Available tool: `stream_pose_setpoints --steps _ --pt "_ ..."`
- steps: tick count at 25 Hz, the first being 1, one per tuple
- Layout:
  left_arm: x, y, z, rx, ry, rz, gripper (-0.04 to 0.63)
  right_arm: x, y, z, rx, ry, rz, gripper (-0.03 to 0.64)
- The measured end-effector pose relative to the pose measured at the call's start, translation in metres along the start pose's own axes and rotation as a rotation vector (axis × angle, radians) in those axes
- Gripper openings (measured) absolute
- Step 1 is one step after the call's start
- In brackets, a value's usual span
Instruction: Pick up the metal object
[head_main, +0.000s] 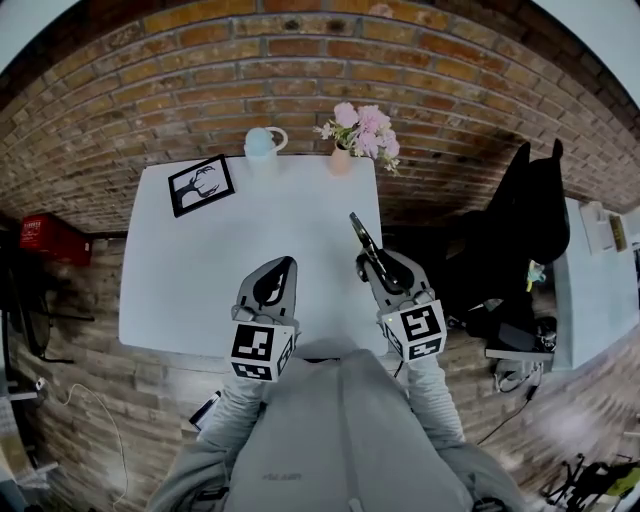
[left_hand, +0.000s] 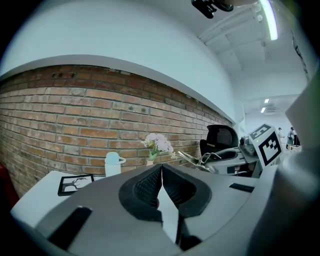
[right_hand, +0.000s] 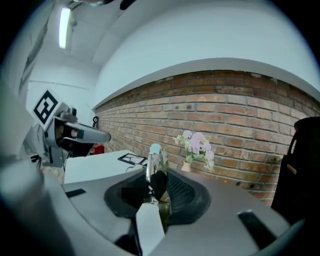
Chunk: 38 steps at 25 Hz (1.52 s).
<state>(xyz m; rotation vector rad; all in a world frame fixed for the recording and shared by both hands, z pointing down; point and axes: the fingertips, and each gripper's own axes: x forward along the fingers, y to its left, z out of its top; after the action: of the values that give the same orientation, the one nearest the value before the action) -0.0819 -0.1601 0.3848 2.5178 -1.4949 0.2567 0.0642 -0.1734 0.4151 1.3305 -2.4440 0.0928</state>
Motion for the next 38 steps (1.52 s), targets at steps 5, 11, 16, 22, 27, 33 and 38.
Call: stream_pose_setpoints --steps 5,11,16,22,27,33,38 --pt "0.004 -0.004 0.008 0.008 -0.013 -0.008 0.028 -0.018 -0.014 0.018 0.079 -0.054 -0.010 0.109" --pt "0.007 -0.005 0.009 0.007 -0.015 -0.010 0.026 -0.037 -0.029 0.024 0.106 -0.089 -0.047 0.109" --pt "0.009 -0.002 0.007 -0.002 -0.007 0.006 0.026 -0.049 -0.039 0.025 0.135 -0.118 -0.061 0.109" --pt "0.011 0.002 0.005 -0.009 0.007 0.028 0.028 -0.052 -0.043 0.026 0.125 -0.127 -0.064 0.109" --pt "0.013 0.003 0.001 -0.009 0.019 0.039 0.028 -0.049 -0.043 0.023 0.137 -0.132 -0.051 0.109" --pt "0.013 0.003 0.000 -0.012 0.020 0.048 0.028 -0.047 -0.040 0.023 0.144 -0.145 -0.036 0.107" --pt "0.010 0.004 -0.001 -0.013 0.021 0.051 0.028 -0.048 -0.038 0.025 0.147 -0.154 -0.027 0.107"
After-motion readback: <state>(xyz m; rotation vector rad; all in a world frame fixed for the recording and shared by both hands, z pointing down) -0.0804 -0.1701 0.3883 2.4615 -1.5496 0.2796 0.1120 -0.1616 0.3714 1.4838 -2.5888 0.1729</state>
